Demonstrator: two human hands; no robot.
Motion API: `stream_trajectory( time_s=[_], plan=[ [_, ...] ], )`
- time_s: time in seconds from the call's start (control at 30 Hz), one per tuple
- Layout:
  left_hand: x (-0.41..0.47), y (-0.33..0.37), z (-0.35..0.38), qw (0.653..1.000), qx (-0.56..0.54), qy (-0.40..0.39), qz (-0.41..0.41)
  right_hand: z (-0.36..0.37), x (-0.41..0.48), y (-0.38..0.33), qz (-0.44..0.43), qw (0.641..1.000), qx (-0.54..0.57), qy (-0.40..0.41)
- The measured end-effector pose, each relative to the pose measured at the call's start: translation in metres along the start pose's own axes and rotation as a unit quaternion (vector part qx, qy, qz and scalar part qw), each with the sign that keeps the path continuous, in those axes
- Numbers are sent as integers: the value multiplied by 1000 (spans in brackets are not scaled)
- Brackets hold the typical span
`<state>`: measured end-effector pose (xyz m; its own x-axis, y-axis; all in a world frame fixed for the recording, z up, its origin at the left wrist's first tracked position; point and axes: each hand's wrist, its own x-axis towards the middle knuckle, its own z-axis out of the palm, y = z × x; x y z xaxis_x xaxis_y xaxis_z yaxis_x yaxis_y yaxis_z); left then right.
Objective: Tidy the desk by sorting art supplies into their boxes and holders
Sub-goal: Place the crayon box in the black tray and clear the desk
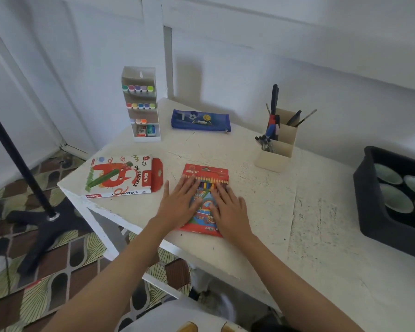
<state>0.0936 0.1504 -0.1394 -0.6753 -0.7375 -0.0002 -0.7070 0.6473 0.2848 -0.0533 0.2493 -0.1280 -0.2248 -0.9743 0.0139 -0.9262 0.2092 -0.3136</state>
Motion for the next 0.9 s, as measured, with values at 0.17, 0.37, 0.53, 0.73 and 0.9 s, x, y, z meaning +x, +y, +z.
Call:
stream_trajectory(
  time_s=[0.17,0.37,0.53,0.73,0.9],
  plan=[
    [-1,7,-5,997,38,-56,-34,4,-1,2,11,1000,22,-18],
    [0,25,-17,998,11,-32,-56,-17,-1,12,47,952,301,-39],
    [13,65,-27,983,-174,56,23,-64,-40,53,192,811,550,61],
    [36,164,-22,949,-279,8,150,-123,-137,134,283,791,521,150],
    [33,302,11,901,-365,-127,198,-169,-247,209,380,737,481,286]
  ],
)
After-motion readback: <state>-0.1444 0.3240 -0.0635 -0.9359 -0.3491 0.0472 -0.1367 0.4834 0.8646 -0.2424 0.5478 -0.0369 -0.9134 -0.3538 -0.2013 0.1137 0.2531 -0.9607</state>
